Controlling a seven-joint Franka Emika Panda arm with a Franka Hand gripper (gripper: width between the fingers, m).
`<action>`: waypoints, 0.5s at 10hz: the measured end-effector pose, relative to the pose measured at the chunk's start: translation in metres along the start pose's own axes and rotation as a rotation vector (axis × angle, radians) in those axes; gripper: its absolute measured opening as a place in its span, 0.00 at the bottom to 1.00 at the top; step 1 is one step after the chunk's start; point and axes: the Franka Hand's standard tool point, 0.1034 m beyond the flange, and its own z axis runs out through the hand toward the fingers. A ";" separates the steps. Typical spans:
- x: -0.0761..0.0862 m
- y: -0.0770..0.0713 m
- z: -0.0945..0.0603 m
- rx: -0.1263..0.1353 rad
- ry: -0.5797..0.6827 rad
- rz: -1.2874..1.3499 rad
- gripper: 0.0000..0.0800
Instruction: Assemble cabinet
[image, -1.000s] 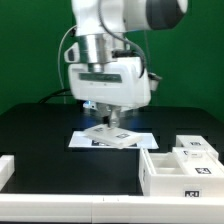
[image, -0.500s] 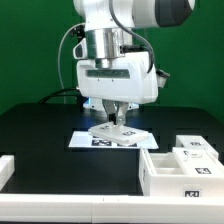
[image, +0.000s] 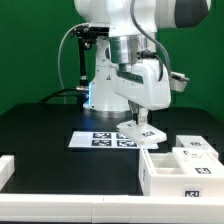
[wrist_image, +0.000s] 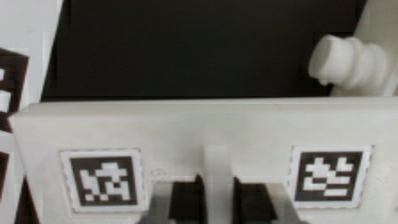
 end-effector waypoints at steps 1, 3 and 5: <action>0.000 0.000 0.000 0.000 0.000 0.001 0.08; -0.001 0.001 0.000 -0.002 -0.001 0.019 0.08; -0.015 0.008 0.003 -0.025 -0.014 0.172 0.08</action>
Offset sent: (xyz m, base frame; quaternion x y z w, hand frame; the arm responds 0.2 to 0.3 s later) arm -0.0332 0.0038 0.0073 -0.0569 0.0001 0.1980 0.9786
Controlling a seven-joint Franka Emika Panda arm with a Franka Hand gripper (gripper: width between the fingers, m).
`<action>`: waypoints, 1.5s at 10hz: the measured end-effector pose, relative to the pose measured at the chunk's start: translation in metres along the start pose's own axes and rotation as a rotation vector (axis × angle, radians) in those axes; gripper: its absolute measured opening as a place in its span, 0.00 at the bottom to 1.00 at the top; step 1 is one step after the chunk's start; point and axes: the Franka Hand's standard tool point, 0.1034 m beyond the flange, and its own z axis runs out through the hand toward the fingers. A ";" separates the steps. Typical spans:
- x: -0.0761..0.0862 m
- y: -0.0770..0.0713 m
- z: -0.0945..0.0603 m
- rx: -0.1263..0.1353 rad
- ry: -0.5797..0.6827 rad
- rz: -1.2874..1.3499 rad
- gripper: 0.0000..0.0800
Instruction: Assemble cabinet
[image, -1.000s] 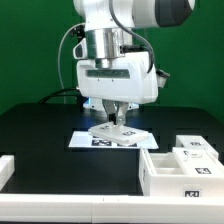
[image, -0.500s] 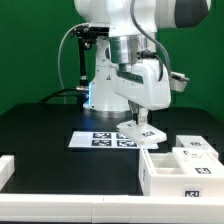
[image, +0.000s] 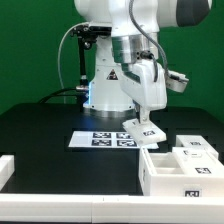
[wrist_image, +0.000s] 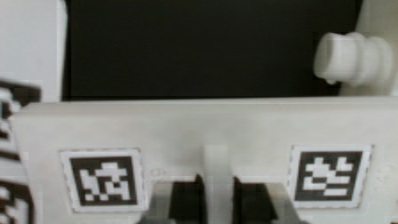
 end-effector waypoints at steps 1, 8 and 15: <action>-0.002 0.000 0.004 -0.008 0.004 0.020 0.08; -0.012 -0.014 0.006 -0.008 0.008 0.015 0.08; -0.010 -0.019 0.009 -0.011 0.013 0.007 0.08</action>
Offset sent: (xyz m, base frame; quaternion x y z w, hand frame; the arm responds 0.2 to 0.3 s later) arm 0.0177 0.0077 0.0029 0.0087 0.0096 0.0307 0.9994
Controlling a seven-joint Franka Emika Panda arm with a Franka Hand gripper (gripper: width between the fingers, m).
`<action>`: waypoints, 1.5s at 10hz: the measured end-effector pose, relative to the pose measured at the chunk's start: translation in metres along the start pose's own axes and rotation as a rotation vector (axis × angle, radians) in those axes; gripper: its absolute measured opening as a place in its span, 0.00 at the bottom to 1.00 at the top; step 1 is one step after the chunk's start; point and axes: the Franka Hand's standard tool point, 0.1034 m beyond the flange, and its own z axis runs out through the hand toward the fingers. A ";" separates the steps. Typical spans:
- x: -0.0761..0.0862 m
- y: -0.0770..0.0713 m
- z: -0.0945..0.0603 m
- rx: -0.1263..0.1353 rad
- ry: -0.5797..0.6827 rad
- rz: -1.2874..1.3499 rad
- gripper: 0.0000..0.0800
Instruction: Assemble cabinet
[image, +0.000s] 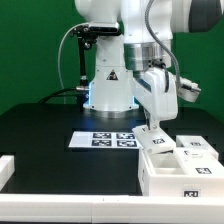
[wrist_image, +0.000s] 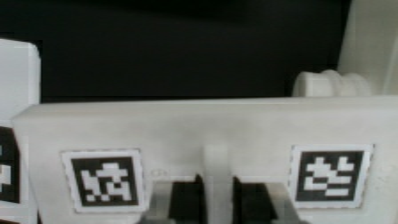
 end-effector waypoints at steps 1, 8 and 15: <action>-0.001 0.003 0.000 -0.001 -0.001 -0.001 0.08; 0.005 0.007 0.000 -0.007 -0.002 -0.001 0.08; 0.007 0.008 0.002 -0.012 0.000 -0.001 0.08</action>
Offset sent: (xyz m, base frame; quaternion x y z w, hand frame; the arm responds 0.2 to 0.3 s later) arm -0.0072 -0.0111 0.0044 0.0124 0.0047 0.0051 0.9999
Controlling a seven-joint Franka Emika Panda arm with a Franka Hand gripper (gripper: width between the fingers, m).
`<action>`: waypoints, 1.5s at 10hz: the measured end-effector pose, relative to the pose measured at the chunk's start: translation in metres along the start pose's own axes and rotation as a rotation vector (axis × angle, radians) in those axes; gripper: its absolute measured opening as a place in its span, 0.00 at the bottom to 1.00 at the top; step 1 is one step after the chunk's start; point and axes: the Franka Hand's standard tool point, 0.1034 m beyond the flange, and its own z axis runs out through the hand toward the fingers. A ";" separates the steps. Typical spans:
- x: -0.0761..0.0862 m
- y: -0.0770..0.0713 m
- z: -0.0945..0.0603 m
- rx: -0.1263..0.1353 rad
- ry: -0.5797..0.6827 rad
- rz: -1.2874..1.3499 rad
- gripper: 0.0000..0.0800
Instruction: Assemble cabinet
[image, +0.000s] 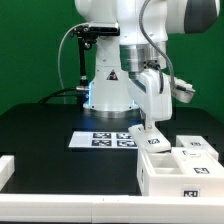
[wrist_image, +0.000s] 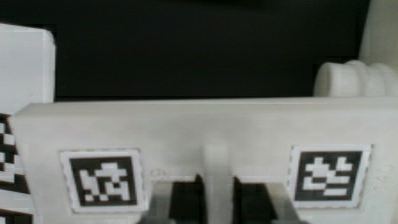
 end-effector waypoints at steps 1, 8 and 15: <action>0.001 -0.002 -0.005 0.008 -0.004 0.024 0.08; -0.003 -0.012 -0.005 0.017 0.002 0.056 0.08; 0.004 -0.038 -0.002 0.043 0.031 0.001 0.08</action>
Offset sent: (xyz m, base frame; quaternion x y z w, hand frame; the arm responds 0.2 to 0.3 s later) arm 0.0011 0.0065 0.0075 0.0001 0.0135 0.0298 0.9995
